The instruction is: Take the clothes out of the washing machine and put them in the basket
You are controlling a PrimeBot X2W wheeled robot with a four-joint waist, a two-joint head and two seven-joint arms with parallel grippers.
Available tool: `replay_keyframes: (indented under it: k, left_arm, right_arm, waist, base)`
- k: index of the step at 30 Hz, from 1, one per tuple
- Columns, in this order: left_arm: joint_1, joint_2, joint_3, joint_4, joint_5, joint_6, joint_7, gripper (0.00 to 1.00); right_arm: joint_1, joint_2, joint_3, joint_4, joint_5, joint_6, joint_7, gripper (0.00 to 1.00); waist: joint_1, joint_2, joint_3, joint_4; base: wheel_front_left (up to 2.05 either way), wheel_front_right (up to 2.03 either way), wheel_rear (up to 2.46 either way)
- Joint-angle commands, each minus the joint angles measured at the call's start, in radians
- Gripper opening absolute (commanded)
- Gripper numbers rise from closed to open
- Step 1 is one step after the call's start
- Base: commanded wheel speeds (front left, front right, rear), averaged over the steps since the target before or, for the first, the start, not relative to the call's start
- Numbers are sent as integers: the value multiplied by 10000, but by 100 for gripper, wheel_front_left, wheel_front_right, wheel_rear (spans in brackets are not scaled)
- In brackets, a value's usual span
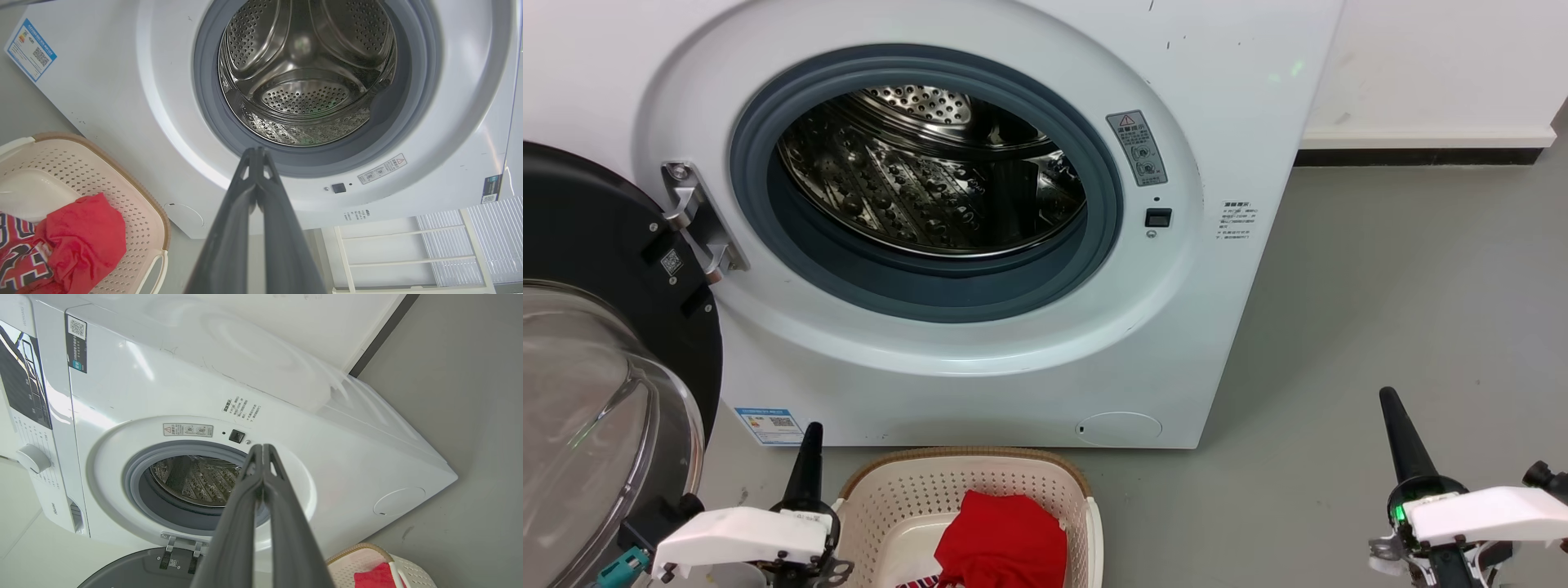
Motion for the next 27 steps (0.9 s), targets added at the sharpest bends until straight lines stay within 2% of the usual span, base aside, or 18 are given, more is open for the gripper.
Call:
replay_keyframes:
  k: [1,27]
  left_arm:
    - [-189,0,50,-42,-167,-57,32,0]
    - [-509,-4,257,135,-2590,-335,626,0]
  right_arm:
    - [-186,-59,-35,-43,180,2,41,0]
    - [-535,-19,-279,276,2529,1,670,0]
  waist:
    - [0,0,-1,1]
    - [0,0,-70,27]
  base:
    - [0,0,0]
    - [0,0,0]
